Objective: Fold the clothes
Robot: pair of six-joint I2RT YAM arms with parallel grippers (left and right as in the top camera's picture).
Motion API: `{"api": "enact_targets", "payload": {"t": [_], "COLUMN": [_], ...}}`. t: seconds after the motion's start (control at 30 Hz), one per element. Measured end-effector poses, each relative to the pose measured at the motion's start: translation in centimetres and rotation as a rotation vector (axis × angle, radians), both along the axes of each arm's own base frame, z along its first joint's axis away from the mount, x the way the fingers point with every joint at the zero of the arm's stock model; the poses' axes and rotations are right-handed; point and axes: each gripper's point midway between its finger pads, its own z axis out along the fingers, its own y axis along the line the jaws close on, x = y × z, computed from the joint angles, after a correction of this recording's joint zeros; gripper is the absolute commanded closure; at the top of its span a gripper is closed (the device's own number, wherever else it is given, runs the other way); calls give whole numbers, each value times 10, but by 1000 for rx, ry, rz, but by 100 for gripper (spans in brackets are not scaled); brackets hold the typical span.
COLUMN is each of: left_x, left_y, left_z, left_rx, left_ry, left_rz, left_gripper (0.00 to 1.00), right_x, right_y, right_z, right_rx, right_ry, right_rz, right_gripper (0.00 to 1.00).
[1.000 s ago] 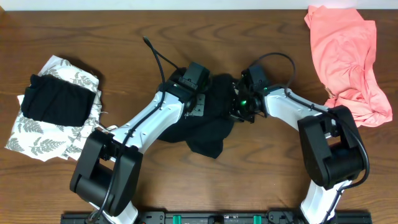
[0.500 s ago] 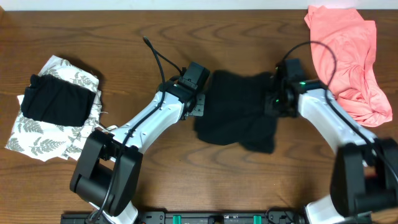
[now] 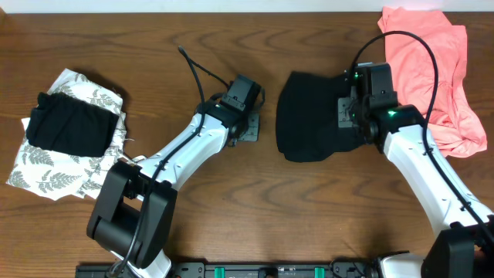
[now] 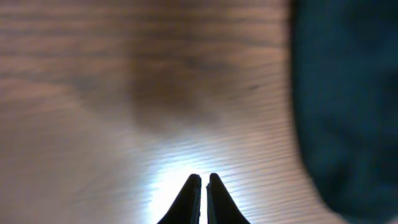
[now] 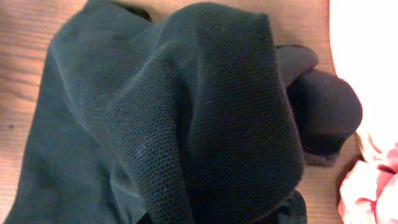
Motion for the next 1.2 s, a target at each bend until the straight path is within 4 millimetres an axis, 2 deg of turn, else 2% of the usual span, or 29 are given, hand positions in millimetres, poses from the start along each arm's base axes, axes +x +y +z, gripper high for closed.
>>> {"api": "enact_targets", "payload": {"t": [0.13,0.27,0.53,0.7,0.83,0.97,1.07,1.2], "left_x": [7,11,9,19,29,25,17,8], "left_y": [-23,-35,-39,-49,-73,-99,-104,-104], "left_z": [10,17,18,28,46,58,51,27], "left_rx": [-115,-185,-210,-246,-307,-349,-345,-322], "left_ry": [-28,-41,-29,-89,-191,-243,-214,-136], "left_rz": [-37,-45,-56,-69,-114,-167,-181,-178], "left_gripper": [93,93,92,91,89,89,89,89], "right_x": [-4,-7,-7,-7,-11,-27,-41,-49], "right_y": [-2,-4,-4,-4,-4,-8,-13,-26], "right_z": [-7,-9,-10,-10,-12,-20,-26,-32], "right_rx": [-5,-8,-8,-8,-12,-9,2,24], "right_ry": [32,47,49,49,69,141,202,249], "right_rz": [-7,-8,-8,-8,-8,-41,-88,-162], "right_gripper": [99,99,99,99,99,99,99,99]}}
